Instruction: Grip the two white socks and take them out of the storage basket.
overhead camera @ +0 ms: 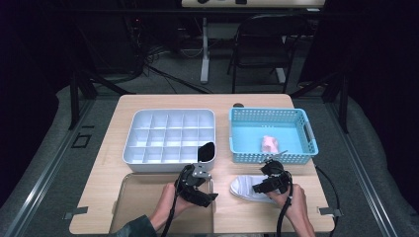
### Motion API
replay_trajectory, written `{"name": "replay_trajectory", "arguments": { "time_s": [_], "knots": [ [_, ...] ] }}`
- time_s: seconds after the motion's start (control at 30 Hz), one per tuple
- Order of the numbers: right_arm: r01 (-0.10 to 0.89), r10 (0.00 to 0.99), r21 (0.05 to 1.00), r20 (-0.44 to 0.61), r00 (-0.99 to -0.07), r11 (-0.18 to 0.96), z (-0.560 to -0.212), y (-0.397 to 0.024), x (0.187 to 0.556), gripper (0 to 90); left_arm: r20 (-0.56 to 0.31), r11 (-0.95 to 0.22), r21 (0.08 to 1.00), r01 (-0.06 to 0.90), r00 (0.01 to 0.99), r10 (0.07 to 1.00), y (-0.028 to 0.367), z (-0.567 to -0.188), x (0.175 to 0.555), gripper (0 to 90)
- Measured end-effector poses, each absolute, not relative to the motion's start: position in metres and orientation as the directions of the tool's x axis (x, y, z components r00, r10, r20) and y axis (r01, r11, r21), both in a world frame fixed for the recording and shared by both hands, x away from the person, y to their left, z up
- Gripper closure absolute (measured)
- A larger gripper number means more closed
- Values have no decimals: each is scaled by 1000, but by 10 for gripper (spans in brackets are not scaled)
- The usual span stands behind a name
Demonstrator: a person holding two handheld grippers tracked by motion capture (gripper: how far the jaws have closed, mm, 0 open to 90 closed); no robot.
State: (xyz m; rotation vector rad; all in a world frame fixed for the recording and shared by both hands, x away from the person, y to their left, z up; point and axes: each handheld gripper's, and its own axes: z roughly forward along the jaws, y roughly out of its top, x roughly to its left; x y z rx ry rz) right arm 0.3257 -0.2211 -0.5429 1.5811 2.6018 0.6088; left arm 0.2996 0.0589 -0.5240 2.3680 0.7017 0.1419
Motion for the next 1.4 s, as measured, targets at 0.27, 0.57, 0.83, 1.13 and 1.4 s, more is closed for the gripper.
{"name": "replay_trajectory", "arguments": {
  "time_s": [0.27, 0.57, 0.83, 1.13, 1.4],
  "knots": [
    [768, 765, 395, 207, -610, 505, -547, -203, 328, 500, -90, -665, 602, 443, 865, 494, 48, -528, 297, 240],
    [761, 760, 472, 249, -600, 446, -531, -200, 317, 402, -83, -694, 570, 440, 871, 484, 31, -536, 302, 291],
    [783, 783, 422, 226, -580, 458, -536, -168, 318, 356, -83, -715, 545, 438, 877, 473, 23, -546, 305, 436],
    [798, 801, 394, 207, -561, 457, -546, -163, 321, 476, -80, -745, 506, 435, 884, 461, 13, -553, 307, 529],
    [803, 789, 424, 268, -553, 419, -548, -160, 321, 339, -75, -756, 491, 433, 885, 459, 11, -556, 307, 580]
  ]
}}
